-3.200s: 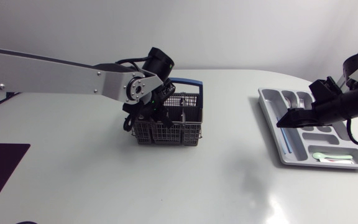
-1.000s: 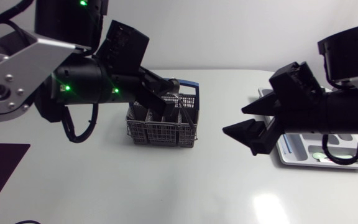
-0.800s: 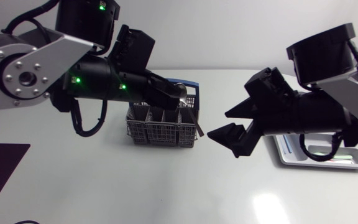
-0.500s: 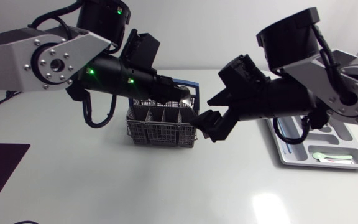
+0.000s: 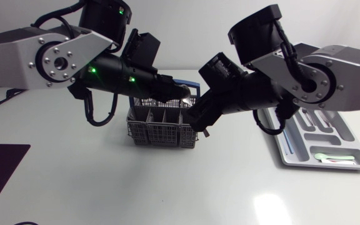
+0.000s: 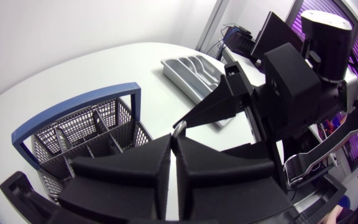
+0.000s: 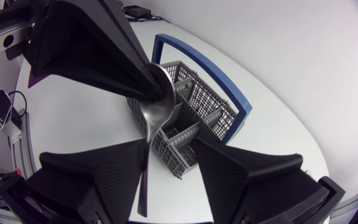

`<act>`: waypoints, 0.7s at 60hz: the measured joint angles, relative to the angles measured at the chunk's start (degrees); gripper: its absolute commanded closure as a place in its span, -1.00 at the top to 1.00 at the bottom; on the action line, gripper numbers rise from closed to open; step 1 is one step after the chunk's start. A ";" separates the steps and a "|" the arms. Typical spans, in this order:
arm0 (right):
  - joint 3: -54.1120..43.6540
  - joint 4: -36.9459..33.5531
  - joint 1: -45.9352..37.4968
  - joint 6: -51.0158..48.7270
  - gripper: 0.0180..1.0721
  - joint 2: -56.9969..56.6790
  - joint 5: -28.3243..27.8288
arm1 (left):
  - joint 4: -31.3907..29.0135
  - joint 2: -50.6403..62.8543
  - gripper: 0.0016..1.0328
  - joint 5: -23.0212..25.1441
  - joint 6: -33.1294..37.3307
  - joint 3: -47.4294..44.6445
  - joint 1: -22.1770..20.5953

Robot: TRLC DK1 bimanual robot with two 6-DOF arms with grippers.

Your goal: Unload the cutlery basket into the drawer organizer.

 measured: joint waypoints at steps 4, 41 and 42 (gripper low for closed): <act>0.00 0.00 0.35 0.00 -0.70 0.04 0.00 | 0.02 0.00 -0.94 -0.02 0.00 0.02 0.02; -0.66 -0.07 0.50 -1.36 -0.89 0.02 -1.92 | 0.63 -0.02 -0.11 0.46 0.02 0.39 1.84; -0.79 0.13 0.48 -1.38 -0.89 0.02 -2.16 | 0.63 -0.02 -0.11 0.52 0.02 0.44 2.01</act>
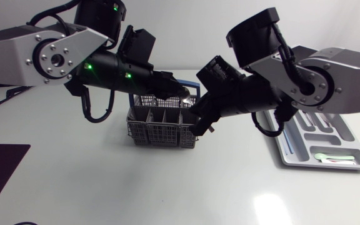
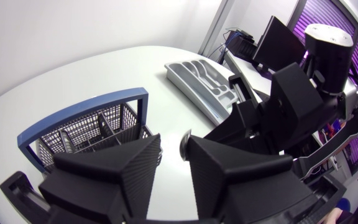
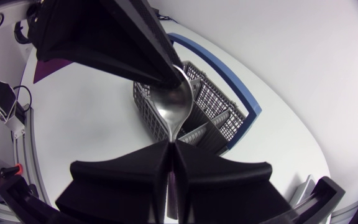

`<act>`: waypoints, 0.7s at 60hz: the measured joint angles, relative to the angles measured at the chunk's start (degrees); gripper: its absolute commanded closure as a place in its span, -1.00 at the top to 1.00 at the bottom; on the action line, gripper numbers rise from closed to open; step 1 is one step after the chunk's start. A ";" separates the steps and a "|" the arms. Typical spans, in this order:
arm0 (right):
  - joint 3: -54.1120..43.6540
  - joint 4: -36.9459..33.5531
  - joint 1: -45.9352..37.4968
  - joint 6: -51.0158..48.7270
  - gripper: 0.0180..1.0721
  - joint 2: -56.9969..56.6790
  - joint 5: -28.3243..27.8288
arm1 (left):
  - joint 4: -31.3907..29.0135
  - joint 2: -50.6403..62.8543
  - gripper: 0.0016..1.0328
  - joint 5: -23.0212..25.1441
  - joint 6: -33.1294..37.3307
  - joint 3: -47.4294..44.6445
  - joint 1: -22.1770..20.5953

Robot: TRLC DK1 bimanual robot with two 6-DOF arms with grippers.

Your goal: Unload the cutlery basket into the drawer organizer.

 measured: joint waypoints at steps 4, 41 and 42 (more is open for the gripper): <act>-0.83 0.48 -0.37 -0.37 -0.89 -0.33 -0.59 | 0.00 -0.02 -0.11 0.61 0.02 0.02 0.81; -13.14 -9.11 -23.39 -20.06 -0.89 -5.95 -19.91 | 1.33 -7.34 -0.12 -2.32 12.87 0.50 17.51; -13.16 -9.86 -24.65 -21.33 -0.89 -5.95 -20.55 | 1.27 -7.45 -0.12 -2.32 13.57 0.17 17.70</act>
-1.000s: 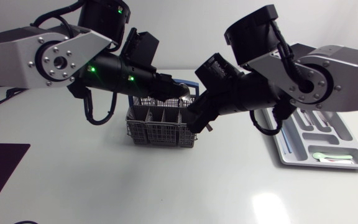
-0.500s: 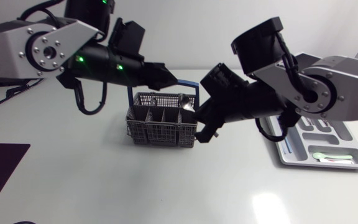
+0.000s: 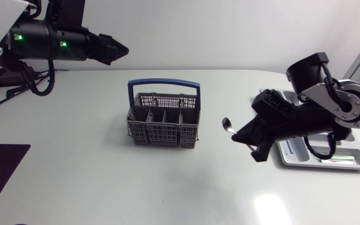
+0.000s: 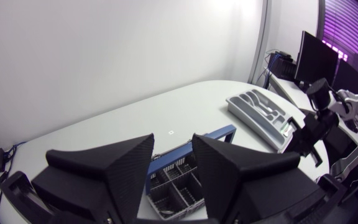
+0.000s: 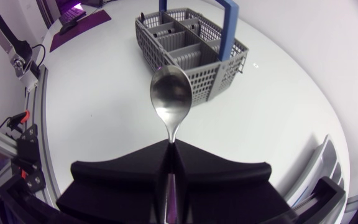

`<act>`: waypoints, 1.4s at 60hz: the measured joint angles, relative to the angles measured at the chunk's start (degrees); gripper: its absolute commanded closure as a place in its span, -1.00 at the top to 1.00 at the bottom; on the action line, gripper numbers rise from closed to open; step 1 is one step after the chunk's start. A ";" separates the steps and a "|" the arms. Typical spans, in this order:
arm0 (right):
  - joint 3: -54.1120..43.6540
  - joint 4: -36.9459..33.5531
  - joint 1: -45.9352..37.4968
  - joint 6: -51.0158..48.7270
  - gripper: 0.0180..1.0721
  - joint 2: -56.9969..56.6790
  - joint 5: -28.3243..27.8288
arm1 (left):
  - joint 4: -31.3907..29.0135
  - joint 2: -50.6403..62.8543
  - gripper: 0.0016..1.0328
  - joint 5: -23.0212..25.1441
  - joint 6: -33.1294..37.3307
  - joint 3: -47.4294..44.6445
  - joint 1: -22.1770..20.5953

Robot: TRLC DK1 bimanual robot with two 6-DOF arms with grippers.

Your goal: Unload the cutlery basket into the drawer organizer.

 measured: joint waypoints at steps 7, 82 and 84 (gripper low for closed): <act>0.02 -4.44 -9.44 -9.88 -0.88 0.07 -2.60 | -0.50 -0.68 -0.12 0.00 3.56 -2.14 1.27; 16.65 -12.81 -53.35 -68.24 0.58 22.88 6.34 | -4.55 -3.87 -0.12 -3.50 28.09 -9.49 -3.69; 16.26 -13.16 -53.33 -67.43 0.69 21.03 5.40 | -4.74 -3.87 -0.12 -3.50 29.09 -9.51 -3.85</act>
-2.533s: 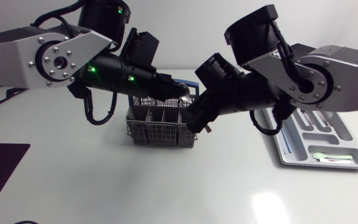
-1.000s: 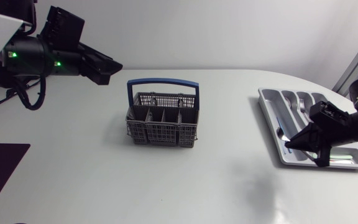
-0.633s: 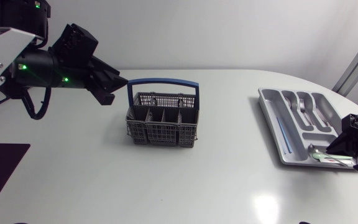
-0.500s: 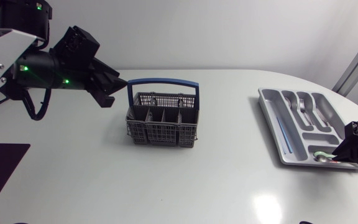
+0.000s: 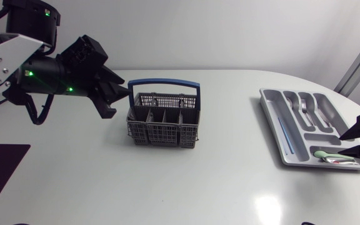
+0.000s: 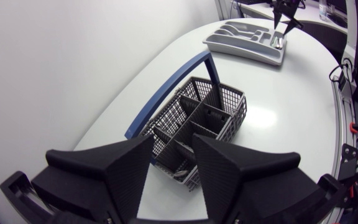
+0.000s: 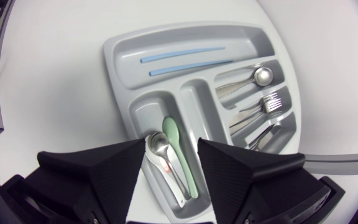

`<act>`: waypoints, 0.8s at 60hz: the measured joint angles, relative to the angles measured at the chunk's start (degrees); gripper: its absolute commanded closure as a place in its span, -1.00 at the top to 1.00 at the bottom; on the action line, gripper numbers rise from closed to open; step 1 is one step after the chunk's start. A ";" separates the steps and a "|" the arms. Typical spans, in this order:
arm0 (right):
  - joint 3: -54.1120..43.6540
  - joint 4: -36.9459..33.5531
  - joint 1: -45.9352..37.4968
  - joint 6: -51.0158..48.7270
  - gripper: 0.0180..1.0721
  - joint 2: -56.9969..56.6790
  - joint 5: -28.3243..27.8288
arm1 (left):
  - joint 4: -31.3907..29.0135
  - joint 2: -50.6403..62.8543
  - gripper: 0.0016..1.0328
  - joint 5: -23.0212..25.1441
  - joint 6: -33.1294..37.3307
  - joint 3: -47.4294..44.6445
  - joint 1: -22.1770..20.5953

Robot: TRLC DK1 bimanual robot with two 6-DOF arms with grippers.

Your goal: Unload the cutlery basket into the drawer organizer.

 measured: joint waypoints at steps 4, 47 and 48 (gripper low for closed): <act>-1.36 -0.11 0.24 1.77 0.77 -3.93 -1.97 | -0.20 0.00 -0.12 -0.02 2.27 0.00 -0.31; -12.50 1.38 48.41 60.96 0.81 -25.29 -3.89 | -3.10 4.55 -0.13 -0.72 18.97 -1.22 3.67; -12.11 1.92 50.49 63.14 0.81 -25.18 -3.39 | -2.86 4.55 -0.13 -0.46 18.99 -1.68 4.00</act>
